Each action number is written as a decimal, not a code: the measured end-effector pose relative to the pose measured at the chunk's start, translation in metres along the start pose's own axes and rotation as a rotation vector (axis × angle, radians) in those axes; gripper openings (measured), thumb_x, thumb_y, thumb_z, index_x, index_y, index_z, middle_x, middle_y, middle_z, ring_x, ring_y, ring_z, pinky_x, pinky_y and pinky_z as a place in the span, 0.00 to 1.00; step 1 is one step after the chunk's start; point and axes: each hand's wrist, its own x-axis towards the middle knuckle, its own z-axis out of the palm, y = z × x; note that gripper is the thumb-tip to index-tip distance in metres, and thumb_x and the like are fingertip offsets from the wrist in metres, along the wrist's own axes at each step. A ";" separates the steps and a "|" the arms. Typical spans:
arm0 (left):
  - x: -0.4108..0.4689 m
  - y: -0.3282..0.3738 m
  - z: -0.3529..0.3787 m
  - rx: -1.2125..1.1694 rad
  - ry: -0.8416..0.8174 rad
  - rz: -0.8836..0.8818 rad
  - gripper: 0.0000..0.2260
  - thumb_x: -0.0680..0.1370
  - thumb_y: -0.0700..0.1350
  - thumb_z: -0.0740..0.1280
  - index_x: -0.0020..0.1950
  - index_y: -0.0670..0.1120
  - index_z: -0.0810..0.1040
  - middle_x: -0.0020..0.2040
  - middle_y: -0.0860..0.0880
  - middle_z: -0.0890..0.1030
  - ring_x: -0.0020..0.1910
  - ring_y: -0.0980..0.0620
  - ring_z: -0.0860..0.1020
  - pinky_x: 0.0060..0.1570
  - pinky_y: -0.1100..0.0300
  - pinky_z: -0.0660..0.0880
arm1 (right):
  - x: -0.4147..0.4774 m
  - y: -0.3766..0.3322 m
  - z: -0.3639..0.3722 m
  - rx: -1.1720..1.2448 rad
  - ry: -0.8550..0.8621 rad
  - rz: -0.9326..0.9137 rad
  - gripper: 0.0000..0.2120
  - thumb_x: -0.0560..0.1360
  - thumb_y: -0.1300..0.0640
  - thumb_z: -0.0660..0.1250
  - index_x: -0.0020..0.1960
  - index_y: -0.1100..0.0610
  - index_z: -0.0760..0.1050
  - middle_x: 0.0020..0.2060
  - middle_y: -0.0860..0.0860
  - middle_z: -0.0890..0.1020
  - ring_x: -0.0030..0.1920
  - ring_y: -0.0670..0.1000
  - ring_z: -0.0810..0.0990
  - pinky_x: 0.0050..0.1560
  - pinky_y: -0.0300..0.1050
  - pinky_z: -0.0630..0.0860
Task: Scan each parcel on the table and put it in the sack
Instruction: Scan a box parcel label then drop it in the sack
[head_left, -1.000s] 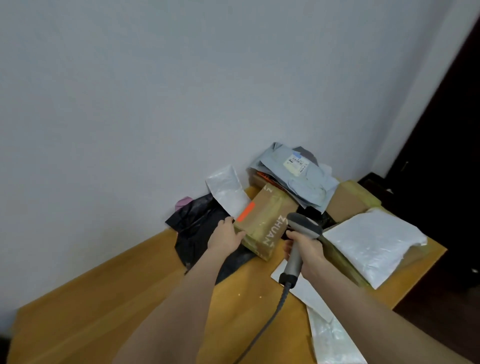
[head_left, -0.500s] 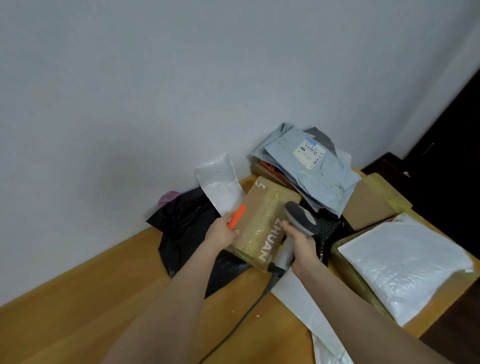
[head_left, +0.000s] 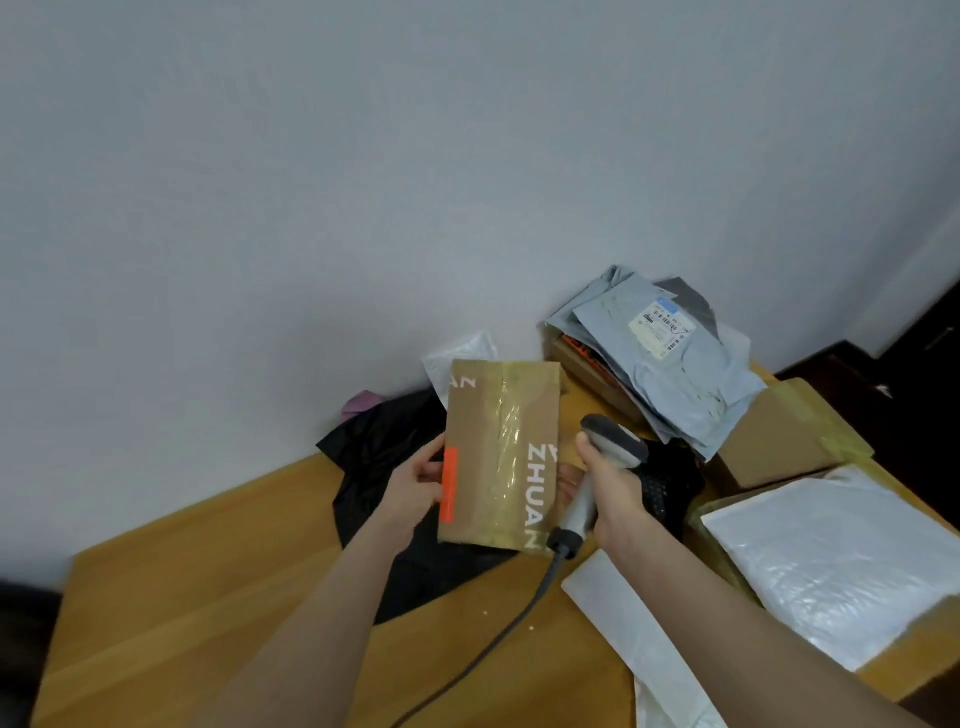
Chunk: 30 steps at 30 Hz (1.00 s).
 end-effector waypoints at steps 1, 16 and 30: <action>-0.004 0.004 0.000 -0.076 0.024 0.004 0.32 0.71 0.24 0.58 0.67 0.53 0.75 0.51 0.45 0.81 0.51 0.50 0.79 0.46 0.60 0.78 | -0.001 -0.002 0.001 -0.039 0.003 -0.017 0.14 0.71 0.52 0.76 0.47 0.60 0.77 0.47 0.61 0.84 0.48 0.58 0.84 0.56 0.55 0.79; -0.048 0.061 -0.008 -0.081 0.059 0.120 0.10 0.79 0.58 0.61 0.58 0.62 0.78 0.57 0.59 0.80 0.53 0.62 0.77 0.48 0.63 0.73 | -0.030 -0.001 -0.004 -0.081 -0.137 0.065 0.21 0.71 0.42 0.73 0.49 0.60 0.75 0.37 0.57 0.81 0.37 0.54 0.81 0.47 0.50 0.81; -0.054 0.041 -0.015 -0.320 0.058 0.033 0.14 0.80 0.60 0.58 0.54 0.57 0.80 0.56 0.51 0.81 0.58 0.52 0.76 0.61 0.52 0.72 | -0.022 0.000 -0.011 -0.257 -0.275 0.059 0.10 0.71 0.53 0.75 0.45 0.57 0.77 0.37 0.53 0.82 0.38 0.57 0.80 0.37 0.47 0.78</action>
